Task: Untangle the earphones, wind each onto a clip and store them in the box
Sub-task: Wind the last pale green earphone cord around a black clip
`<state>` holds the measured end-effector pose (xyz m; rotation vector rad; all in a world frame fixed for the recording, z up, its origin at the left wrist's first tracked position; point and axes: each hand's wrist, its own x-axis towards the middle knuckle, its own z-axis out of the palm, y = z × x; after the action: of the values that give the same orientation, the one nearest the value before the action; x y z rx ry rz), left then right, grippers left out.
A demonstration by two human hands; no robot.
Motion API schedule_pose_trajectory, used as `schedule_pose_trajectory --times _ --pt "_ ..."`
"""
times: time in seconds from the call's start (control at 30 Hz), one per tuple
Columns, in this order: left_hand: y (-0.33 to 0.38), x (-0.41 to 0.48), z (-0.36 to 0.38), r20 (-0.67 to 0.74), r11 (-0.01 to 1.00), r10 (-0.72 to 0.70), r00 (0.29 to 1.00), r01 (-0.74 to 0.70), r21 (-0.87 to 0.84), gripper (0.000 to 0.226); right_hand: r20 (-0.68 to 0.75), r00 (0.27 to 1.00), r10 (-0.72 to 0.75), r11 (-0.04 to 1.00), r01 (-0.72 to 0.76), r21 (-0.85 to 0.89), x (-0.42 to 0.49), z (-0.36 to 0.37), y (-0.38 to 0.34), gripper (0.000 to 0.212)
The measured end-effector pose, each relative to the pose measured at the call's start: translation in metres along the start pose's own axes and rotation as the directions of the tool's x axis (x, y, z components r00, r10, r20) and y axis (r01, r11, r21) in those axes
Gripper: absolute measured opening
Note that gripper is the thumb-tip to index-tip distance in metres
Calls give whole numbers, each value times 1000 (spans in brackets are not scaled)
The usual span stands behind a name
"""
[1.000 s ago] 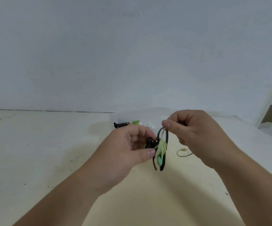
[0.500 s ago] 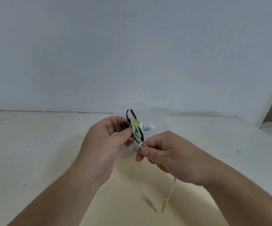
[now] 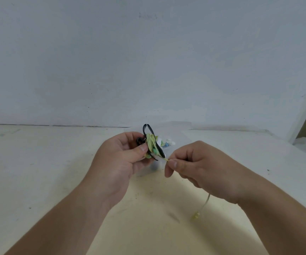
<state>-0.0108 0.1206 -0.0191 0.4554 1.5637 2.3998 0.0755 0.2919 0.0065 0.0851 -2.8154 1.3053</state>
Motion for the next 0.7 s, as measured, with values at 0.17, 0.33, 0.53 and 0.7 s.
schedule_pose_trajectory --times 0.17,0.33,0.53,0.7 --pt "-2 -3 1 -16 994 55 998 -54 90 14 48 999 -9 1000 8 20 0 3 -1 27" --pt "-8 -5 4 -7 890 203 979 -182 419 22 65 996 -68 998 68 12 0 10 -5 24" --pt "-5 -6 4 57 872 197 979 -201 446 24 -166 984 60 983 -29 183 4 0 5 25" --pt "-8 -6 4 115 840 198 973 -229 493 26 -192 981 32 974 13 225 4 0 5 22"
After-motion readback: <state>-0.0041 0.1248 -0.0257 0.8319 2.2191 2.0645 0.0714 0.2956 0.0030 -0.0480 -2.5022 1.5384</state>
